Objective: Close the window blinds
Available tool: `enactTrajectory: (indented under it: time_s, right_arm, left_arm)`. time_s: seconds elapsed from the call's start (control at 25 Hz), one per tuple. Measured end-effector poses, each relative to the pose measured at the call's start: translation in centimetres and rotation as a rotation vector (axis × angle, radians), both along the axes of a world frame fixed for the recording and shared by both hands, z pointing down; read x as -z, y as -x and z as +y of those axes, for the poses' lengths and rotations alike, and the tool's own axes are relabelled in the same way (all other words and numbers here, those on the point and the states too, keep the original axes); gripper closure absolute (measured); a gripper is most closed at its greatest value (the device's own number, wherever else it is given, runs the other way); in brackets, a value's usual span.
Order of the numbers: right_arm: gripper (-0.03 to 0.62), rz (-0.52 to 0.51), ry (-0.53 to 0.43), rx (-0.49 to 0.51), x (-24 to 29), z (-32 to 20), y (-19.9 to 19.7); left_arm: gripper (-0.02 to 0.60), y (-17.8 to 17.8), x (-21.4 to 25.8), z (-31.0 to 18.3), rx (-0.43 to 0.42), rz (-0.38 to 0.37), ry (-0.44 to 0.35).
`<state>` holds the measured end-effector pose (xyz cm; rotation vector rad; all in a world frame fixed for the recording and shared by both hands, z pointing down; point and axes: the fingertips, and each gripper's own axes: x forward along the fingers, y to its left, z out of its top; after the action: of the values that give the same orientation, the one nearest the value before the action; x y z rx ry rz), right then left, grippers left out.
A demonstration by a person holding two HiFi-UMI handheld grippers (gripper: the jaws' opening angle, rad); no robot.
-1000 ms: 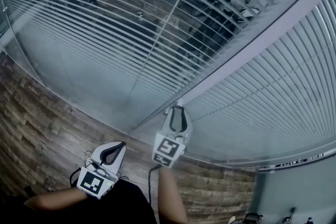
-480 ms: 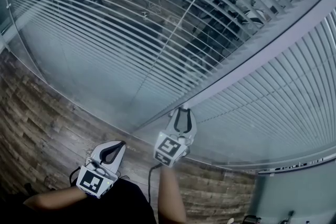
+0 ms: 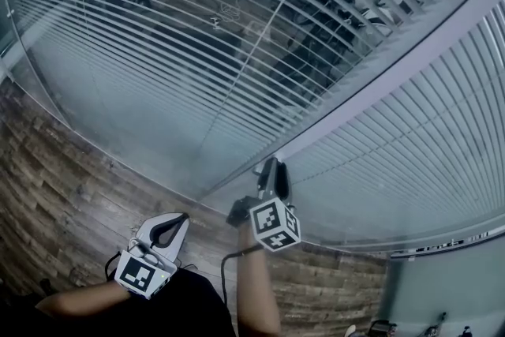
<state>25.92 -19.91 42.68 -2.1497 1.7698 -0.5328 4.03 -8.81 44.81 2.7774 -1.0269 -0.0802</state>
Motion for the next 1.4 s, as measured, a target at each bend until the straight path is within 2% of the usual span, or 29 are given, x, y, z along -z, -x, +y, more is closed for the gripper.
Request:
enactTrajectory:
  time_s: [0.08,0.2,0.28,0.36,0.4,0.44,0.48,0.52,0.68,0.88,0.92,0.96,1.04,1.16,1.28,1.4]
  right_arm:
    - [0.461,0.174,0.053,0.005,0.6,-0.1,0.3]
    - [0.416,0.591,0.154,0.049,0.5,-0.3,1.3]
    - [0.416,0.844,0.227,0.078,-0.1,-0.7,2.0]
    - [0.428,1.006,0.276,0.078,-0.3,-1.0,2.1]
    - [0.460,1.047,0.287,0.076,-0.4,-1.1,2.0]
    - [0.461,1.051,0.286,0.077,-0.4,-1.1,2.0]
    - [0.462,1.013,0.271,0.080,-0.4,-1.1,1.9]
    - [0.464,0.930,0.243,0.084,-0.4,-1.2,1.8]
    - [0.464,0.404,0.090,0.097,-0.3,-1.0,0.7]
    - [0.464,-0.005,-0.030,0.089,-0.5,-0.8,0.3]
    - [0.461,-0.049,-0.046,0.087,-0.4,-0.8,0.1]
    - [0.459,-0.045,-0.047,0.085,-0.3,-0.9,0.0]
    - [0.456,0.083,-0.003,0.081,-0.2,-0.8,0.1]
    - [0.427,0.406,0.087,0.096,0.0,-0.6,0.8]
    - [0.425,0.763,0.192,0.119,-0.9,-0.6,1.5]
    - [0.445,1.019,0.250,0.124,-0.8,-1.1,2.3]
  left_arm:
    - [0.580,0.3,0.3,-0.1,0.001,0.000,0.000]
    - [0.580,0.7,-0.2,-0.2,0.015,-0.007,0.002]
    - [0.580,1.0,-0.7,-0.3,0.025,-0.019,0.002]
    - [0.580,1.2,-0.8,-0.2,0.033,-0.023,0.005]
    - [0.580,1.3,-0.7,-0.2,0.035,-0.023,0.006]
    - [0.580,1.3,-0.7,-0.2,0.036,-0.021,0.006]
    - [0.580,1.3,-0.7,-0.2,0.037,-0.020,0.005]
    - [0.580,1.3,-0.8,-0.3,0.038,-0.021,0.006]
    - [0.580,1.1,-0.9,-0.2,0.036,-0.015,-0.003]
    - [0.580,1.0,-1.1,0.0,0.032,-0.019,0.005]
    - [0.580,0.8,-0.9,0.0,0.031,-0.019,0.004]
    - [0.580,0.7,-0.8,0.1,0.030,-0.017,0.003]
    - [0.580,0.7,-0.5,0.1,0.031,-0.010,0.007]
    - [0.580,1.4,-0.7,0.0,0.044,-0.012,0.013]
    - [0.580,1.6,-1.4,0.0,0.050,-0.010,0.011]
    - [0.580,1.5,-1.4,0.2,0.043,-0.011,0.016]
